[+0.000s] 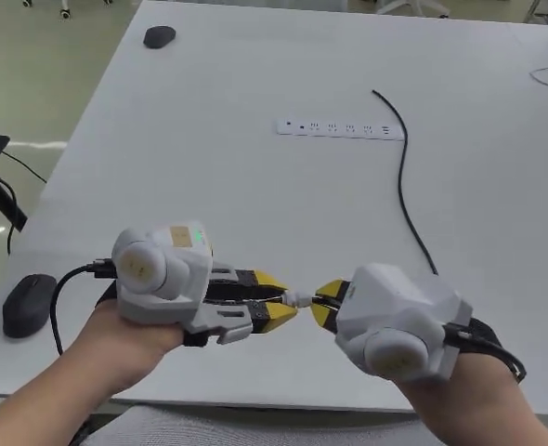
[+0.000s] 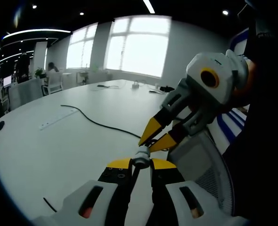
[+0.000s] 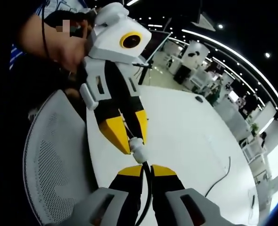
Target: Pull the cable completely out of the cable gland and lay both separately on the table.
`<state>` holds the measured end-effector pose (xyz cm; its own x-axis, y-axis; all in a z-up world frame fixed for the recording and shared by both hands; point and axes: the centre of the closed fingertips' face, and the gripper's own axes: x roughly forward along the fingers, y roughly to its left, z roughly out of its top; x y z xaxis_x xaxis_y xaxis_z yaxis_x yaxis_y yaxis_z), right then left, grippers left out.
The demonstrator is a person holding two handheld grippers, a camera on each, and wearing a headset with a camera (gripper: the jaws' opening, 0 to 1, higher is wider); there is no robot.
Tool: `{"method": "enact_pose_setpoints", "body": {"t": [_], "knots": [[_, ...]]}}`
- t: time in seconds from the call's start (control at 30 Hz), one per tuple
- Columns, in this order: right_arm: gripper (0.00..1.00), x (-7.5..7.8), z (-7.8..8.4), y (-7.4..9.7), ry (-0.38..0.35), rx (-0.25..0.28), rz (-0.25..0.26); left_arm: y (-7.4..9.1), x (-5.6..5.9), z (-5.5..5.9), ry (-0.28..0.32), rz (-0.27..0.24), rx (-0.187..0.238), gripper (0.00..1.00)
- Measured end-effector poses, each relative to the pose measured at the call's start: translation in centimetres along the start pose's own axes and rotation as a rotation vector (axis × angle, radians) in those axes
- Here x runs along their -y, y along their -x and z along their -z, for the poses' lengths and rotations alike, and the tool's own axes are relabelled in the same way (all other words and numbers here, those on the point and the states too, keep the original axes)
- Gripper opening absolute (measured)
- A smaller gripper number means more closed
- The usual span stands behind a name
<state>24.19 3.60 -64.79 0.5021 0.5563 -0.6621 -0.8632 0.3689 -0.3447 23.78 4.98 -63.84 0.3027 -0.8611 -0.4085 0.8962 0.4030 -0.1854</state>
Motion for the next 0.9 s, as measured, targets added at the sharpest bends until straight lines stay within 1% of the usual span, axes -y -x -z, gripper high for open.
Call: {"method": "enact_pose_setpoints", "body": {"t": [0.13, 0.27, 0.33, 0.37, 0.4, 0.47, 0.7, 0.9], "knots": [[0.01, 0.3, 0.2, -0.1, -0.02, 0.001, 0.012, 0.1, -0.1, -0.1, -0.001, -0.002, 0.005, 0.15], [0.0, 0.4, 0.4, -0.2, -0.038, 0.001, 0.012, 0.1, -0.2, -0.1, -0.006, -0.005, 0.002, 0.15], [0.0, 0.6, 0.6, -0.2, -0.059, -0.001, 0.014, 0.1, -0.3, -0.1, -0.007, -0.007, 0.001, 0.15], [0.0, 0.7, 0.8, -0.2, -0.1, 0.003, 0.018, 0.1, -0.3, -0.1, -0.008, -0.007, 0.001, 0.15], [0.0, 0.7, 0.8, -0.2, -0.116, 0.007, 0.014, 0.1, -0.4, -0.2, -0.008, -0.006, 0.0, 0.15], [0.0, 0.9, 1.1, -0.2, -0.125, 0.003, 0.019, 0.1, -0.4, -0.2, -0.013, -0.005, -0.003, 0.15], [0.0, 1.6, 2.6, -0.2, -0.171, -0.015, 0.041, 0.0, -0.7, -0.3, -0.013, -0.006, -0.002, 0.15], [0.0, 2.4, 4.5, -0.3, -0.249, -0.037, 0.065, -0.1, -0.7, -0.4, -0.01, -0.004, 0.001, 0.15]]}}
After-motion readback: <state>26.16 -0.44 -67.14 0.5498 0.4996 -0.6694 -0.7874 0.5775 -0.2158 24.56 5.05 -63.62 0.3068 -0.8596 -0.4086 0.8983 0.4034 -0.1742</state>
